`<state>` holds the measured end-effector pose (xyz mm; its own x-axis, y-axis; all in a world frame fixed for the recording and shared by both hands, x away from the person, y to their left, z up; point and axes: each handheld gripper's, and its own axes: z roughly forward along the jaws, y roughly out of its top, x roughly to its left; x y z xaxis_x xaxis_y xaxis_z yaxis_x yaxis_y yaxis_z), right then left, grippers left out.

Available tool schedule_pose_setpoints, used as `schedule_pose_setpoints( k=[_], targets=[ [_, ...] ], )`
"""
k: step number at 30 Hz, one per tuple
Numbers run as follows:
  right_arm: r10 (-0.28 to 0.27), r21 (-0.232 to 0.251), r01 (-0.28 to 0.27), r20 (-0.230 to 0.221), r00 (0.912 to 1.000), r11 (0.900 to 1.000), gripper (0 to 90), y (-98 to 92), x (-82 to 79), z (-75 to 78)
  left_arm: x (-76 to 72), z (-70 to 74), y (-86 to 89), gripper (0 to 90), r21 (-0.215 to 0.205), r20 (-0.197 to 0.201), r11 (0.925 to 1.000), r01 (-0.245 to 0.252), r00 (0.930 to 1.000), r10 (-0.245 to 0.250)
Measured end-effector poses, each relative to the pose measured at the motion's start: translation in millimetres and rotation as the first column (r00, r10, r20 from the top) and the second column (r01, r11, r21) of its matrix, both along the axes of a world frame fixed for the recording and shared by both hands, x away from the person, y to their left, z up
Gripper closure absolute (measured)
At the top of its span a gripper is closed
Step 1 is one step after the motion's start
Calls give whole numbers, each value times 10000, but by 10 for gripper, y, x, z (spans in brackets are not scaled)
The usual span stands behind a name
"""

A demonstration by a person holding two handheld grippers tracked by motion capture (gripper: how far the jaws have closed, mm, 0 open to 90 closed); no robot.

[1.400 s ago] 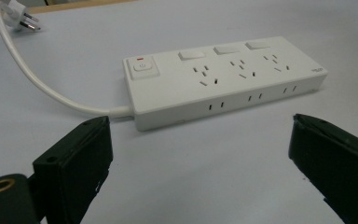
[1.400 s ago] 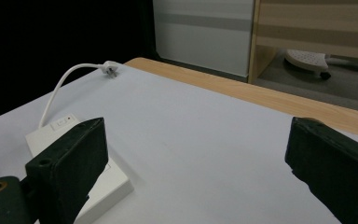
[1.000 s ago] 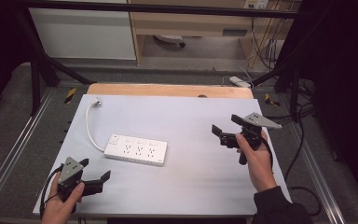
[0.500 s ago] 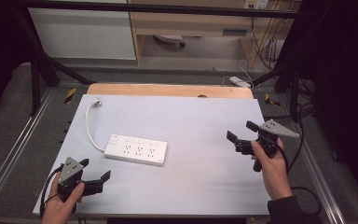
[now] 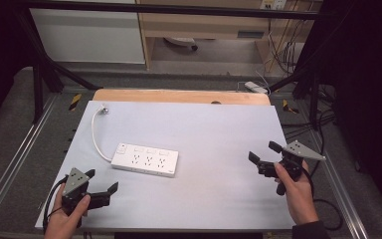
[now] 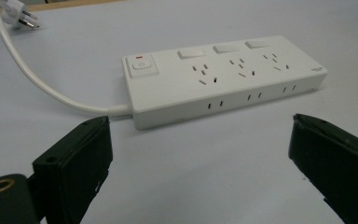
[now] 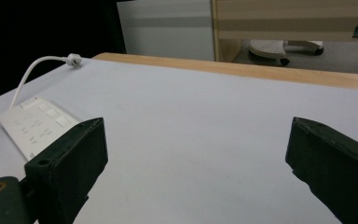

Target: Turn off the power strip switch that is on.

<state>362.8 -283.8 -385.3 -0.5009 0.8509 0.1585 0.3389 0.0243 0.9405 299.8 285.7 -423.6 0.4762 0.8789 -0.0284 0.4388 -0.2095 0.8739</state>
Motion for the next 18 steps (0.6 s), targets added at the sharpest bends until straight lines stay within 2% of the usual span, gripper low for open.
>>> schedule_pose_setpoints(
  k=[6, 12, 14, 18],
  targets=[
    [44, -539, -45, -28, 10000, 9985, 63, 11, -77, -211, 2, -3, -2, 62, 32, -8, 10000, 1, 10000, -1],
    [553, -990, -557, -76, 9984, 9935, 55, 115, -97, -365, 1, -2, -1, 62, 31, -6, 10000, 7, 10000, -7],
    [719, -1092, -738, -206, 9972, 9913, 52, 159, -88, -419, 0, -2, -3, 62, 28, -3, 10000, 15, 10000, -15],
    [900, -1339, -999, -782, 9929, 9860, 43, 220, -51, -530, 2, -2, -2, 62, 28, -1, 10000, 10, 10000, -10]
  ],
)
